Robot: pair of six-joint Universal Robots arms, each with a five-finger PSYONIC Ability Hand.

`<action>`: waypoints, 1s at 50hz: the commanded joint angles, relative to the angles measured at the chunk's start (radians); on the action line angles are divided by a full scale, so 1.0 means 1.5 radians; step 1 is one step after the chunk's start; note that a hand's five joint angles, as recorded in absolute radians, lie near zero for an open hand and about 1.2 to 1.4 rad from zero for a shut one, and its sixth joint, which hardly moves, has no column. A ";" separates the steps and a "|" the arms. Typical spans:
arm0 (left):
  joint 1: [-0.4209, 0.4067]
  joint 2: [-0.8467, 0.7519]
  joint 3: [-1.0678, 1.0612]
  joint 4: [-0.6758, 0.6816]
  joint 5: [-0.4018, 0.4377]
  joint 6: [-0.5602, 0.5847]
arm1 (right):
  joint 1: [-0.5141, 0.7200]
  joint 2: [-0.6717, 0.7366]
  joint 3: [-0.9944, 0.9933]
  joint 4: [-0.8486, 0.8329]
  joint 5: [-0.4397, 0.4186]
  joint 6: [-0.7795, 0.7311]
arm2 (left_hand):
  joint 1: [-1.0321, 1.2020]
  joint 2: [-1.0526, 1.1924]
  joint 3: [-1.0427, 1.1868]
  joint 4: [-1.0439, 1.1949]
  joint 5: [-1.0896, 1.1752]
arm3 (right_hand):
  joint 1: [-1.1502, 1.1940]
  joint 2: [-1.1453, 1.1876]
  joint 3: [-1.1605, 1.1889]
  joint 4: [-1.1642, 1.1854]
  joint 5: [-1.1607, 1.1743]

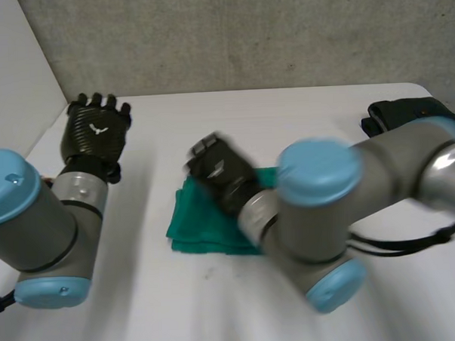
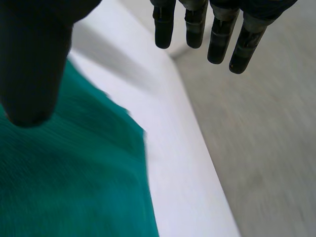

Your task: Fold the laundry.

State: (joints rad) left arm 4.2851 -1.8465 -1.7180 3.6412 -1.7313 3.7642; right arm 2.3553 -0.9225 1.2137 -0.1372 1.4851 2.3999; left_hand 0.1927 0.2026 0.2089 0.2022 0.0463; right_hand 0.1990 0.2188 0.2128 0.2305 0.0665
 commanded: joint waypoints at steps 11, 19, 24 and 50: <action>-0.169 -0.140 0.105 -0.026 0.048 -0.033 | -0.287 -0.152 0.348 0.038 -0.039 0.214 | -0.012 -0.019 -0.023 -0.018 -0.031 | 0.150 0.137 0.141 0.129 0.122; -0.159 -0.125 0.094 -0.042 0.046 -0.036 | -0.312 -0.117 0.324 0.027 -0.040 0.194 | -0.012 -0.019 -0.023 -0.018 -0.031 | 0.798 0.785 0.789 0.777 0.770; -0.123 -0.077 0.067 -0.055 0.042 -0.050 | -0.312 -0.120 0.281 0.032 -0.031 0.157 | -0.012 -0.019 -0.023 -0.018 -0.031 | 0.798 0.785 0.789 0.777 0.770; -0.012 0.037 0.019 -0.100 0.054 -0.159 | 0.024 0.027 -0.042 0.080 -0.061 0.080 | -0.012 -0.019 -0.023 -0.018 -0.031 | -0.016 -0.030 -0.025 -0.037 -0.044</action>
State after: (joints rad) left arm 4.2857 -1.7439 -1.7009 3.4945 -1.6616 3.5402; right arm 2.3832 -0.9090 1.1877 -0.0403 1.3368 2.4402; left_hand 0.1927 0.2026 0.2089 0.2025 0.0463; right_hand 0.9310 1.1373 1.1440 1.1490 0.9583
